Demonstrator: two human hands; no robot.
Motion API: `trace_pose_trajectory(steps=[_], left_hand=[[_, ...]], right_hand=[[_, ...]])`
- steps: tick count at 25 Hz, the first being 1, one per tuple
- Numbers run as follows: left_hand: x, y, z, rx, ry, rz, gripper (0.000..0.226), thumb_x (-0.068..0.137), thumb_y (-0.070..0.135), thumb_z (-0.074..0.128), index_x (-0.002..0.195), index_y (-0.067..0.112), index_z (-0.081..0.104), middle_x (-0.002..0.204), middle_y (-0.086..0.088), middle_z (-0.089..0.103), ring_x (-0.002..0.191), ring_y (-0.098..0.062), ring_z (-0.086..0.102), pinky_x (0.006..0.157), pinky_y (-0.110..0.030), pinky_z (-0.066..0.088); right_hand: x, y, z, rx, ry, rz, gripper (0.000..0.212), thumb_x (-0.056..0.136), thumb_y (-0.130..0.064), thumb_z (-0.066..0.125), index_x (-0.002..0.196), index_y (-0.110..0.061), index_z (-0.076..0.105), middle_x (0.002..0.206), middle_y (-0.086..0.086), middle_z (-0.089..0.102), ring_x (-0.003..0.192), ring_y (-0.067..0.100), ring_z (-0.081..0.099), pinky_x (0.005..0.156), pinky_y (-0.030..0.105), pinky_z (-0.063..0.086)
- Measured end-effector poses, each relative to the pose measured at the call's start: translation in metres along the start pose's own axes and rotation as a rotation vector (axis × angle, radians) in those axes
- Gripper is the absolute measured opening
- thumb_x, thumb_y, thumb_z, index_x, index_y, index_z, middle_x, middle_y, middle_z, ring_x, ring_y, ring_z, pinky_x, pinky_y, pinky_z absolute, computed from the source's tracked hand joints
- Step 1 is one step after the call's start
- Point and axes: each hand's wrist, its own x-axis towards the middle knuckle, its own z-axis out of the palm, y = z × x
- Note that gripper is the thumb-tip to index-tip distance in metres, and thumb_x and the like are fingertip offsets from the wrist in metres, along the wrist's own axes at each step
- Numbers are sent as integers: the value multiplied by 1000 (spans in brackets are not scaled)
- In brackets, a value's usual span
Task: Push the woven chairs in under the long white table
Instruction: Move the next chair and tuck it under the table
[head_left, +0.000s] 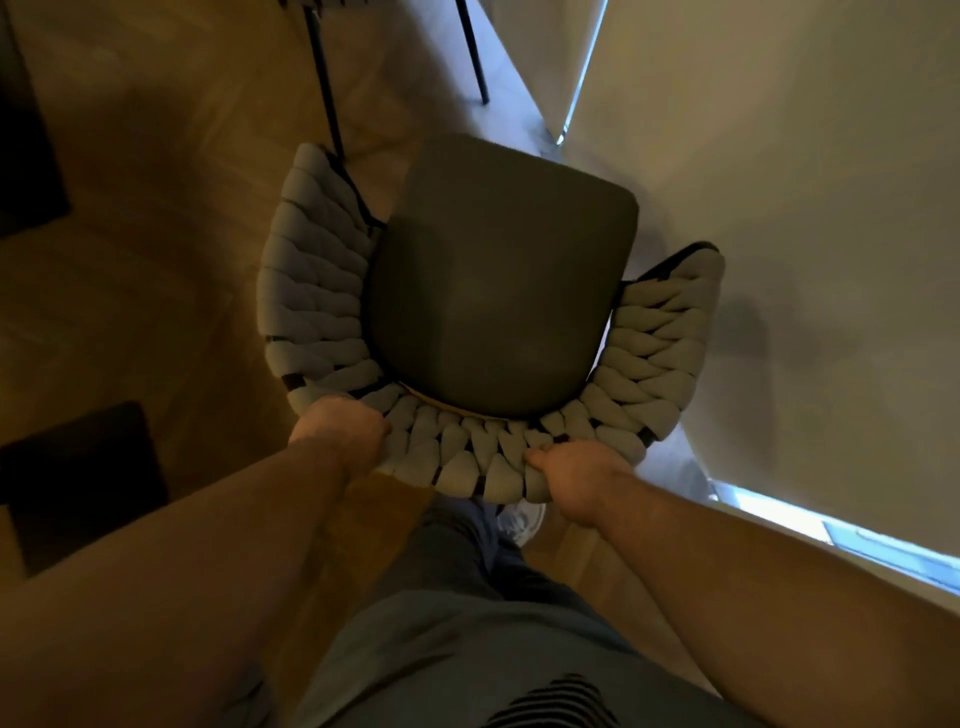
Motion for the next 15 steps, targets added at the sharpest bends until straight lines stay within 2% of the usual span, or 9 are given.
trace_pose_trajectory(steps=[4,7,9,12,15], left_hand=[[7,-3,-22,-89,-15,-49,32,103,29,55,133,35,64,124,1,67,114,-24,65,95,-42,57],[12,-6,-42,-159,6,-88,35,103,24,55,135,35,63,123,1,68,113,-24,66,92,-41,57],[17,-3,-54,-179,19,-116,36,103,23,54,136,35,63,122,1,68,112,-23,66,93,-41,58],[21,6,-66,-297,3,-188,37,104,23,55,138,35,62,121,2,67,112,-22,65,96,-40,57],[20,25,-75,-416,2,-272,38,103,25,57,139,36,61,120,3,67,110,-20,64,96,-39,56]], right_hand=[[11,19,-53,-111,-44,2,78,98,-28,71,164,-31,29,164,7,41,147,31,43,121,47,37],[25,44,-85,-197,-6,-50,73,95,-40,74,159,-32,39,158,3,49,140,29,50,118,45,41],[34,62,-103,-248,1,-95,67,96,-37,72,156,-32,42,156,3,51,138,28,52,117,44,42],[49,83,-138,-360,-48,-166,72,103,-30,63,165,-32,27,168,5,36,148,30,42,123,45,36],[56,103,-172,-511,-90,-253,80,103,-25,64,167,-34,19,172,5,28,152,30,37,124,47,34]])
